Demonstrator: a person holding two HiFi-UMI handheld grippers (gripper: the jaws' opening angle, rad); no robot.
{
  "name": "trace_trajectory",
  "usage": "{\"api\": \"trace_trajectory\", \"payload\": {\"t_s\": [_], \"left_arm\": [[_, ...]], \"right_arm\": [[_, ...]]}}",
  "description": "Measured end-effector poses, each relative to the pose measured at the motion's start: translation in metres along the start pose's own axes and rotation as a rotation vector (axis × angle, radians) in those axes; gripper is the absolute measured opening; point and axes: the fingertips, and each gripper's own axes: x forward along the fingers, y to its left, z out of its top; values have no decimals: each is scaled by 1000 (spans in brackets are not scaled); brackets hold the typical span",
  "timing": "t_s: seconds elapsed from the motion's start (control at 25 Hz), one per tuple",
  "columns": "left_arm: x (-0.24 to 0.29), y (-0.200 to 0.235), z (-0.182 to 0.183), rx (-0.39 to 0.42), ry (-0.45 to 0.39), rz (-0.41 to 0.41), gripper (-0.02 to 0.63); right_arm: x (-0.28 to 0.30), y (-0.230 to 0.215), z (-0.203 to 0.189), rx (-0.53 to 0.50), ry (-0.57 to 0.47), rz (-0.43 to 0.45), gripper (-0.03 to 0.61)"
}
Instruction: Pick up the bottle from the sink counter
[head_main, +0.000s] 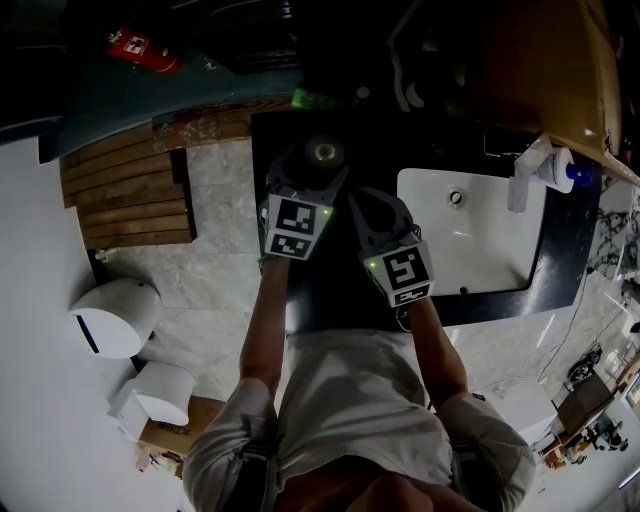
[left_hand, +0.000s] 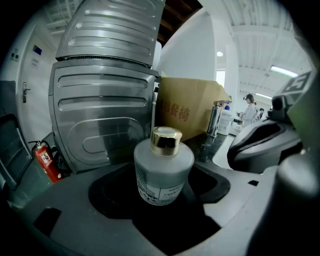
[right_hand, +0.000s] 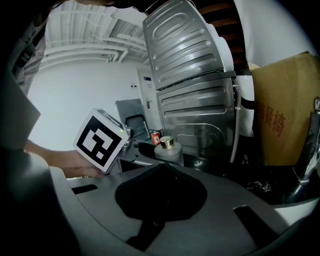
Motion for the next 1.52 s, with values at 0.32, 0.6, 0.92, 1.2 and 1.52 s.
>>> {"api": "trace_trajectory", "payload": {"t_s": [0.32, 0.6, 0.92, 1.2, 1.52], "left_arm": [[9, 1, 0, 0, -2, 4, 319], [10, 2, 0, 27, -11, 10, 322], [9, 2, 1, 29, -14, 16, 322], [10, 3, 0, 33, -15, 20, 322], [9, 3, 0, 45, -25, 33, 322]], "right_arm": [[-1, -4, -2, 5, 2, -6, -5], [-1, -4, -4, 6, 3, -9, -5], [-3, -1, -3, -6, 5, -11, -6], [-8, -5, -5, -8, 7, -34, -6], [-15, -11, -1, -16, -5, -61, -5]]}}
